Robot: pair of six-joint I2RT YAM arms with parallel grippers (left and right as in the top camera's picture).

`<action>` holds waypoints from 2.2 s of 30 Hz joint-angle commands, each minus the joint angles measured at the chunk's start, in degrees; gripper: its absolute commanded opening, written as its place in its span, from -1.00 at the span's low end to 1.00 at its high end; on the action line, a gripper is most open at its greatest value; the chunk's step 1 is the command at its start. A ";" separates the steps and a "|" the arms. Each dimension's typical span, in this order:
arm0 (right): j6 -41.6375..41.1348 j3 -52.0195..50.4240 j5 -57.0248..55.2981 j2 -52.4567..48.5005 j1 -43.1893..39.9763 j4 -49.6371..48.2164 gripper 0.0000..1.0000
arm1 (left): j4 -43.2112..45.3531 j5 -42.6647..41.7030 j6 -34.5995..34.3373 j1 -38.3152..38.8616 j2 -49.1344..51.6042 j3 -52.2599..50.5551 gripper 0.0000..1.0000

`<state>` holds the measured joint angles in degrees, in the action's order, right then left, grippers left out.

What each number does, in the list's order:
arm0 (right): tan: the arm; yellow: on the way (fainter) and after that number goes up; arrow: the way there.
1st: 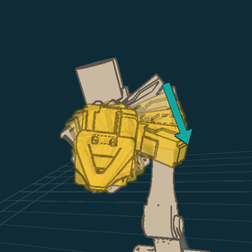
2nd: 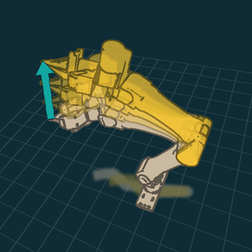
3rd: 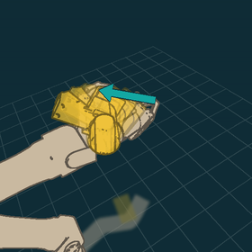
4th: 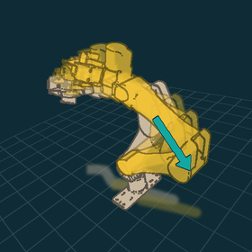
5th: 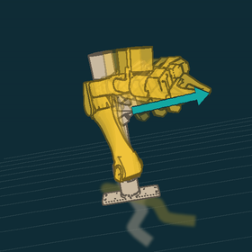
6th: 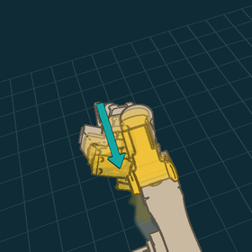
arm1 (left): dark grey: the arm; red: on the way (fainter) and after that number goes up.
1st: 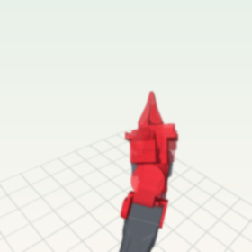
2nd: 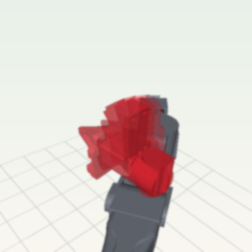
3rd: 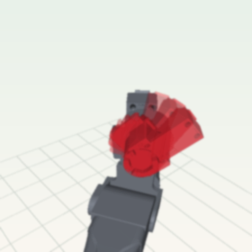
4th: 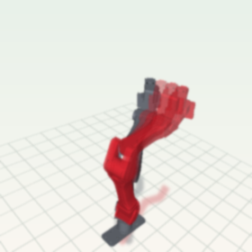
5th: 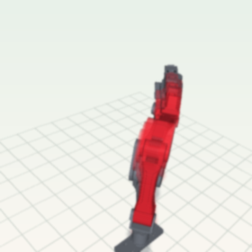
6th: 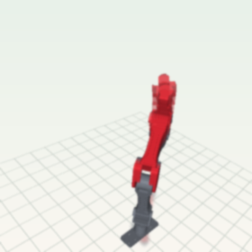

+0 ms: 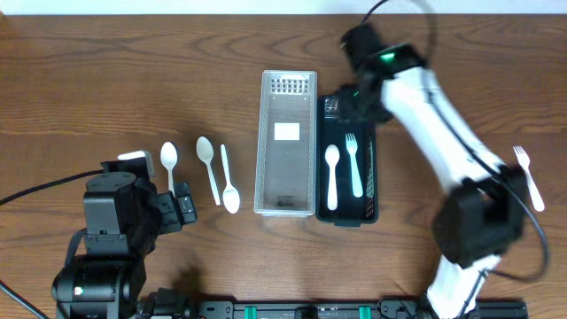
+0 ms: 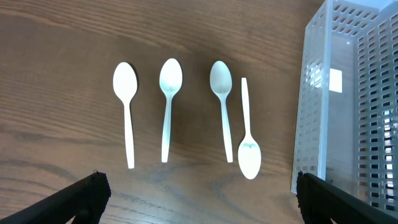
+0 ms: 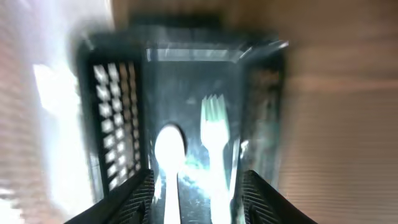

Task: Pack container
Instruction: 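Carry the fork into the dark green basket and release it, then move the right gripper to the second white fork and grasp it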

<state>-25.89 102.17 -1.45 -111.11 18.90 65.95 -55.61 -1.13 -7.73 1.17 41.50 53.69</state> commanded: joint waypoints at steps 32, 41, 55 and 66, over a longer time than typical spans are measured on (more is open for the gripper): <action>4.96 -35.85 1.70 9.25 -56.17 -17.33 0.46 | -0.92 0.07 -0.55 -0.35 0.09 0.79 0.96; 5.27 -35.85 1.88 2.27 -56.00 -20.87 0.54 | -0.90 0.07 -0.52 -0.35 0.09 0.76 0.96; 5.38 -35.87 2.16 1.29 -56.00 -21.38 -0.24 | -0.83 0.07 -0.52 -0.35 0.09 0.76 0.96; 5.38 -35.82 4.70 1.38 -55.56 -21.16 -0.80 | -0.76 0.07 -0.52 -0.35 0.09 0.76 0.96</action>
<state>-20.43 66.59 0.58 -109.23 -36.84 44.71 -56.40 -1.13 -7.73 1.17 41.47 53.69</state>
